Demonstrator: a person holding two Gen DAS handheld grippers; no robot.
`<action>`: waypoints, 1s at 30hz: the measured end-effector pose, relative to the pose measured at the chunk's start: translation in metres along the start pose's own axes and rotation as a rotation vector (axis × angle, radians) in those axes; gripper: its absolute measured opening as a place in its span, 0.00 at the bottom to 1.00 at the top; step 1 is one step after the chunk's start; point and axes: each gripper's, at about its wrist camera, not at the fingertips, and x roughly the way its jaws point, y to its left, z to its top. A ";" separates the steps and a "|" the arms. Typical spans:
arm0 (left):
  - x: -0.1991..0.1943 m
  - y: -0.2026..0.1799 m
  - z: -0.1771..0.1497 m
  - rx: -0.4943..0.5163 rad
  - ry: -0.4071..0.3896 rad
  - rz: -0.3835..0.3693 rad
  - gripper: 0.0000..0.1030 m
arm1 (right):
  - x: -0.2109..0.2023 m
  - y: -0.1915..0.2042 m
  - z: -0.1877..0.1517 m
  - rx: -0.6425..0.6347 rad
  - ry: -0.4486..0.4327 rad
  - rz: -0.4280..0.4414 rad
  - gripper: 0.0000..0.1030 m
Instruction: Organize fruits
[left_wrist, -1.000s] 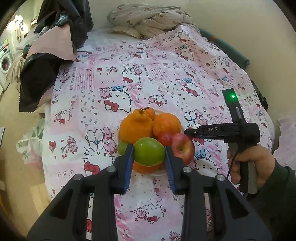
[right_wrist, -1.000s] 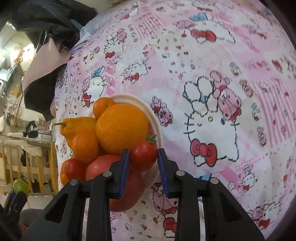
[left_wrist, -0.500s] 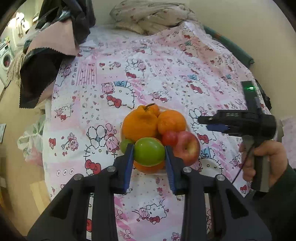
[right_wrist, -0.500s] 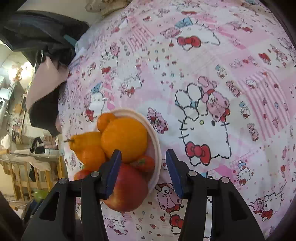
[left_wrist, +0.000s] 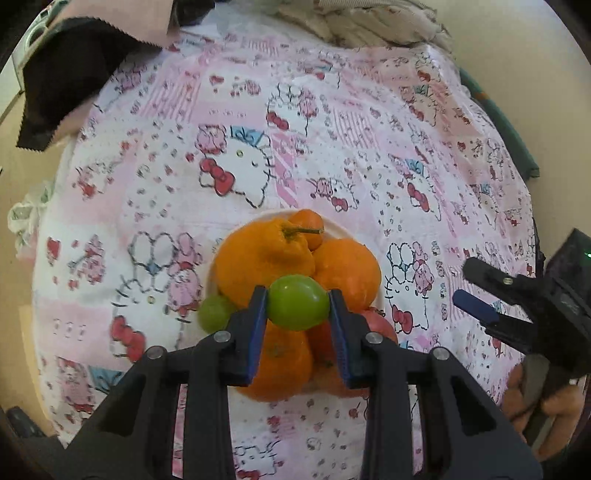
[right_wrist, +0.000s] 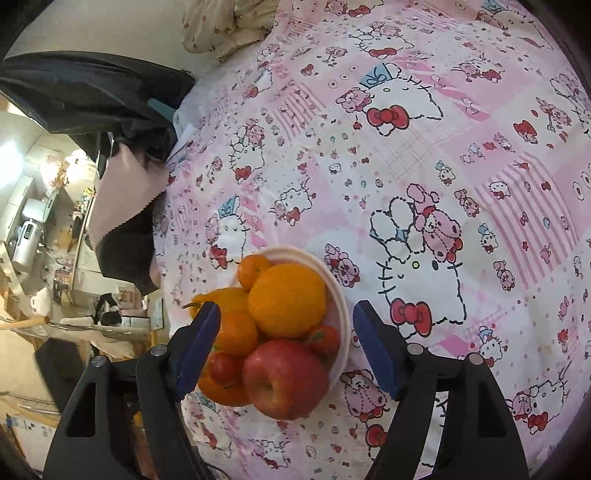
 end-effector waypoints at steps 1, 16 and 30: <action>0.003 -0.001 0.000 0.000 0.000 0.010 0.28 | -0.001 0.001 0.000 0.001 -0.002 0.005 0.75; -0.007 -0.001 -0.005 -0.006 -0.035 0.007 0.69 | -0.001 0.002 -0.003 0.002 0.006 0.017 0.75; -0.096 0.017 -0.034 0.111 -0.284 0.230 0.69 | -0.045 0.046 -0.036 -0.219 -0.139 -0.061 0.80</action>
